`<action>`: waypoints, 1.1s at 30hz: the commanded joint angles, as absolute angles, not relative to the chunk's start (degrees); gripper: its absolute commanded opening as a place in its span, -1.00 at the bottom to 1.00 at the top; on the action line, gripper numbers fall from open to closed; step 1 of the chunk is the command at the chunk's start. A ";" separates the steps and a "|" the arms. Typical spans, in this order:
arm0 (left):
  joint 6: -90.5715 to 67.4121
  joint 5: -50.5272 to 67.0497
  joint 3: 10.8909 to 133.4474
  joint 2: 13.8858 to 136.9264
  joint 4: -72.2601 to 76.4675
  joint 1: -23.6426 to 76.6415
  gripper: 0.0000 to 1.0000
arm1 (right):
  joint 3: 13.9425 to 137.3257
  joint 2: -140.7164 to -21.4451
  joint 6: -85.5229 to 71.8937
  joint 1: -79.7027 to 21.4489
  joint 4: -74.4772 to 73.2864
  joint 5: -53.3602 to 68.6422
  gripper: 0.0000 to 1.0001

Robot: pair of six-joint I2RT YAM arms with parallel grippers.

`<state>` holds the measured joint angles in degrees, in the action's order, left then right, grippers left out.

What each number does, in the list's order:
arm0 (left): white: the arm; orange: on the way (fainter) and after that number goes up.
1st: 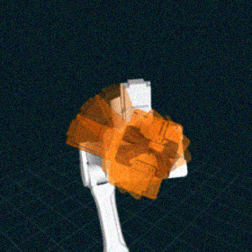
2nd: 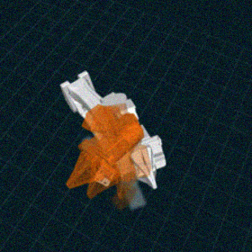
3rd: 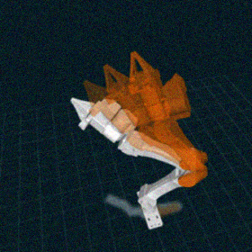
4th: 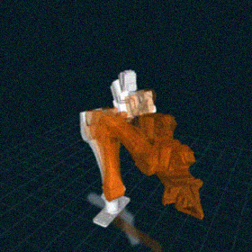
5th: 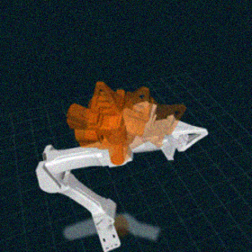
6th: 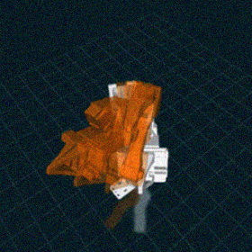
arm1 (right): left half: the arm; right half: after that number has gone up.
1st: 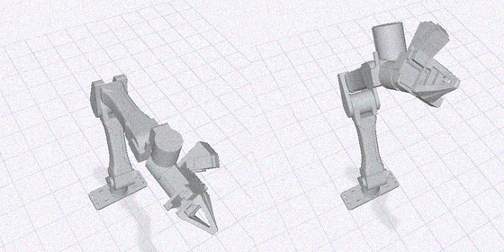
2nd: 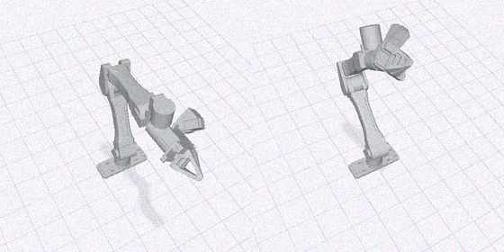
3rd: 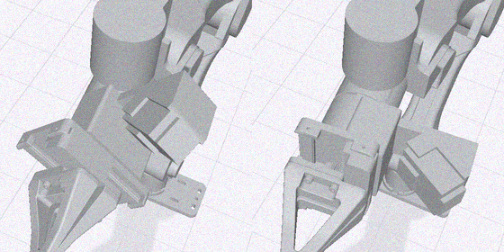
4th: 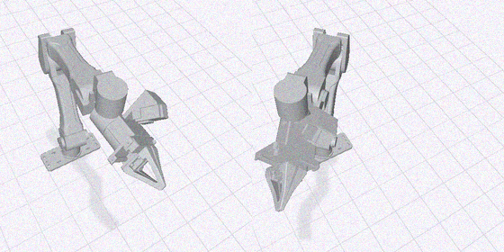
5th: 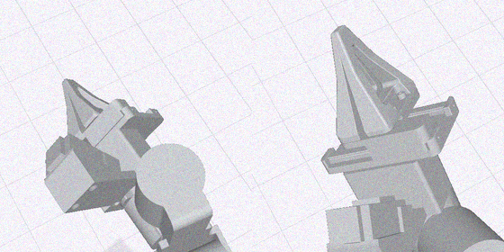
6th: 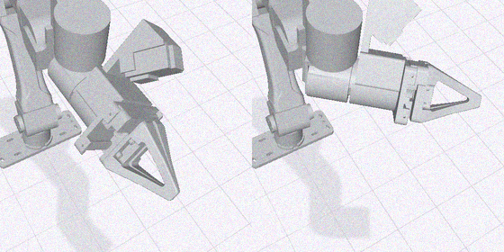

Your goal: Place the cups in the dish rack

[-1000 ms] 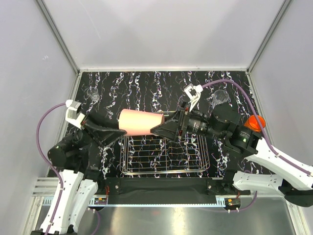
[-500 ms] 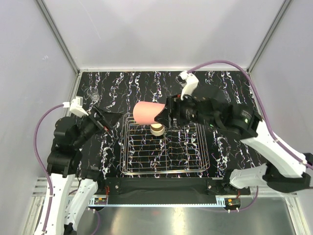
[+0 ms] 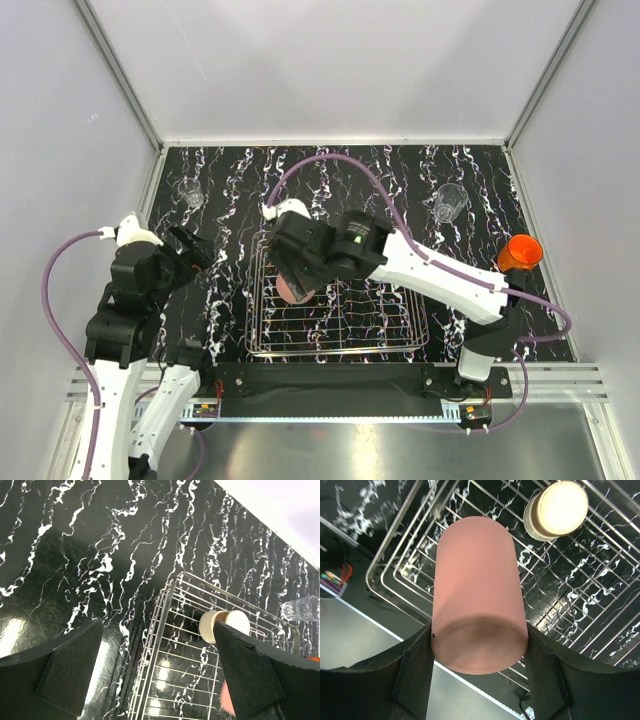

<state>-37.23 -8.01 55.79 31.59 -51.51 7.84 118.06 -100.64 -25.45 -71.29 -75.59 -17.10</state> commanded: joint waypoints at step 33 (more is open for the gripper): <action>-36.56 -7.29 51.15 29.53 -47.46 7.73 0.98 | 101.70 -104.86 -26.28 -78.13 -89.83 -11.78 -1.00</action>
<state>-37.39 -7.51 50.87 29.54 -50.83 7.84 102.39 -108.68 -25.52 -77.65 -77.06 -12.64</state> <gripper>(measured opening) 0.988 0.694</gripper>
